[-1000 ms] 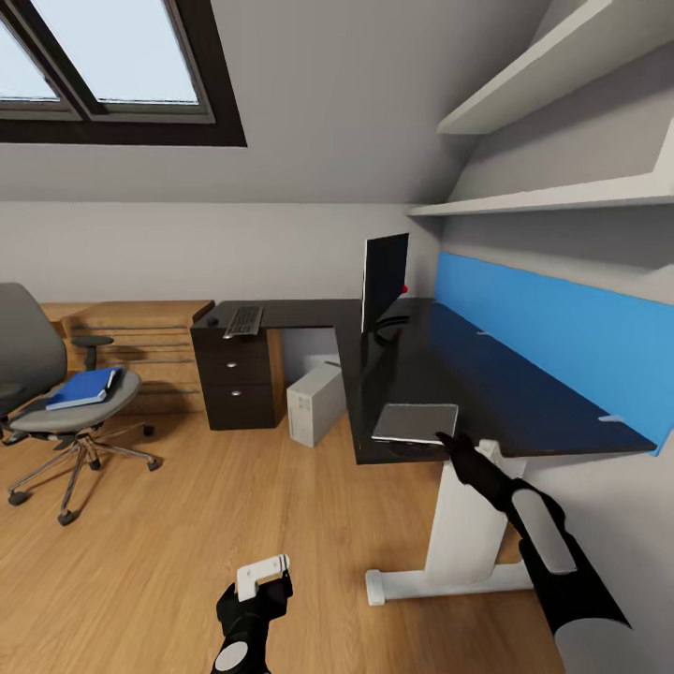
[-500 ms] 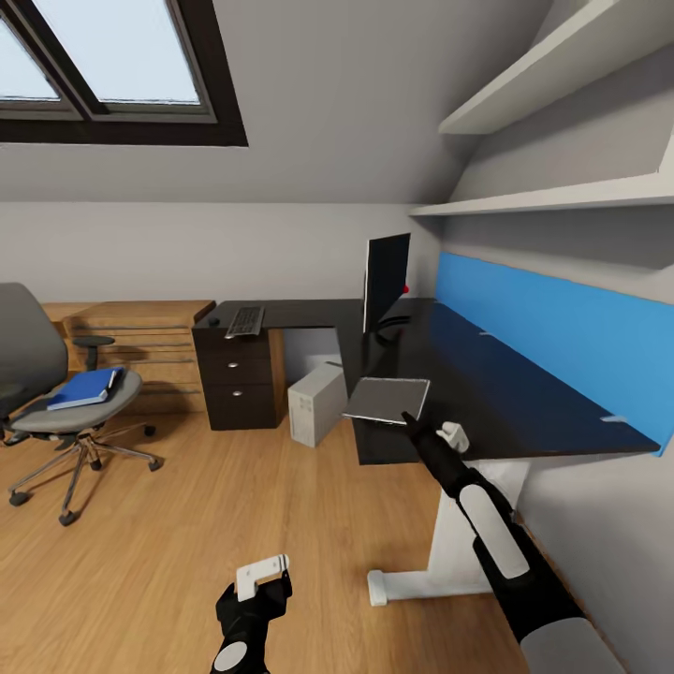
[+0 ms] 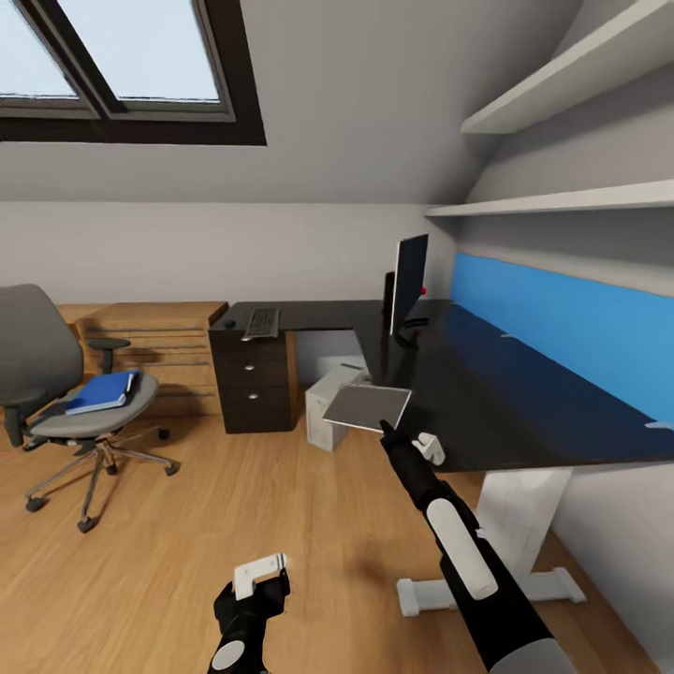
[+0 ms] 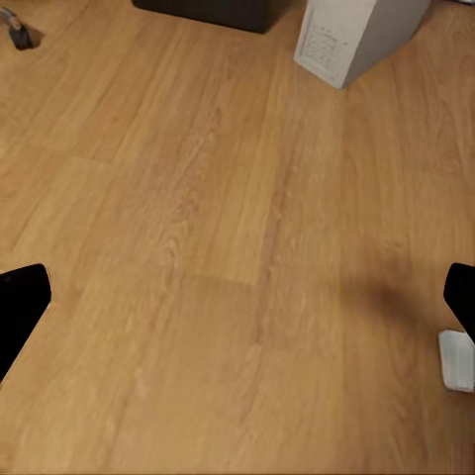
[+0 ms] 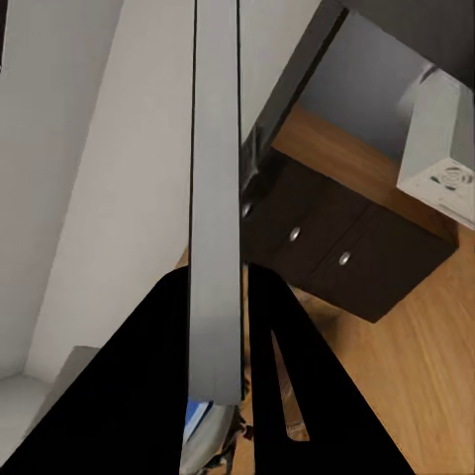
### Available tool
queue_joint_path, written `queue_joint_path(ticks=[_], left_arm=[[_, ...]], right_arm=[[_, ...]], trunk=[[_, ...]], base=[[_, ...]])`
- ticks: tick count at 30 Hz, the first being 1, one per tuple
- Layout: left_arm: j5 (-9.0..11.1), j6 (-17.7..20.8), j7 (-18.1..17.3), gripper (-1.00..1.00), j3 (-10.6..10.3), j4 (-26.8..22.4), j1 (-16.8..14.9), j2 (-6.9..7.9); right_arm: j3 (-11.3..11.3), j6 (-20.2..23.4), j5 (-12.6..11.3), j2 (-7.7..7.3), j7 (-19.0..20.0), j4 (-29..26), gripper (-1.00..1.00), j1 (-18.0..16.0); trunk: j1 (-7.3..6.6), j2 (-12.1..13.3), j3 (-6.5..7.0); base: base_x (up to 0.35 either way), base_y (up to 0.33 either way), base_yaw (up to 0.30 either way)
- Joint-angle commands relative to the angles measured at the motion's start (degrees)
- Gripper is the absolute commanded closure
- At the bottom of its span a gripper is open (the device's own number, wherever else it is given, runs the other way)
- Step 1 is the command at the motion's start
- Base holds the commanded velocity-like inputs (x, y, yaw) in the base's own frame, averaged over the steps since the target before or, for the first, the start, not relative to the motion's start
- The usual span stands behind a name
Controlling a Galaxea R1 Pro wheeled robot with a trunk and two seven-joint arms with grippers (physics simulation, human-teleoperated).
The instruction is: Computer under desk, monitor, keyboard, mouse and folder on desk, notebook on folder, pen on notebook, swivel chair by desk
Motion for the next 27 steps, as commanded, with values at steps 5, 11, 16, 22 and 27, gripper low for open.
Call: queue_joint_path(ticks=[5, 11, 16, 22, 27], left_arm=[[0.26, 0.22, 0.37, -1.0, -0.05, -0.09, -0.04, 0.06], [0.27, 0.22, 0.36, -1.0, -0.06, -0.09, -0.04, 0.0], [0.09, 0.3, 0.58, -1.0, -0.47, 0.17, -0.04, -0.2], [0.03, 0.31, 0.54, -1.0, -0.48, 0.17, -0.04, -0.2], [0.07, 0.31, 0.54, -1.0, -0.48, 0.17, -0.04, -0.14]], right_arm=[[-0.06, 0.17, -0.57, -0.11, 0.02, -0.18, 1.0, -0.01], [0.05, -0.38, -0.59, 0.16, -0.11, -0.01, 1.0, -0.01], [0.18, -4.4, -0.73, 0.36, -0.22, 0.24, 1.0, -0.01], [0.23, -6.21, -0.66, 0.32, -0.23, 0.34, 1.0, -0.01], [0.2, -6.24, -0.66, 0.29, -0.23, 0.47, 1.0, -0.01]], trunk=[[-1.1, 1.99, 0.84], [-2.42, 4.4, 1.92], [-2.64, 4.8, 2.16], [-2.64, 4.8, 2.58], [-2.64, 4.8, 2.77]], base=[[0.034, 0.306, 0.0], [0.004, 0.247, 0.0], [0.077, 0.045, 0.018], [0.312, 0.0, 0.11], [0.337, 0.0, 0.071]])
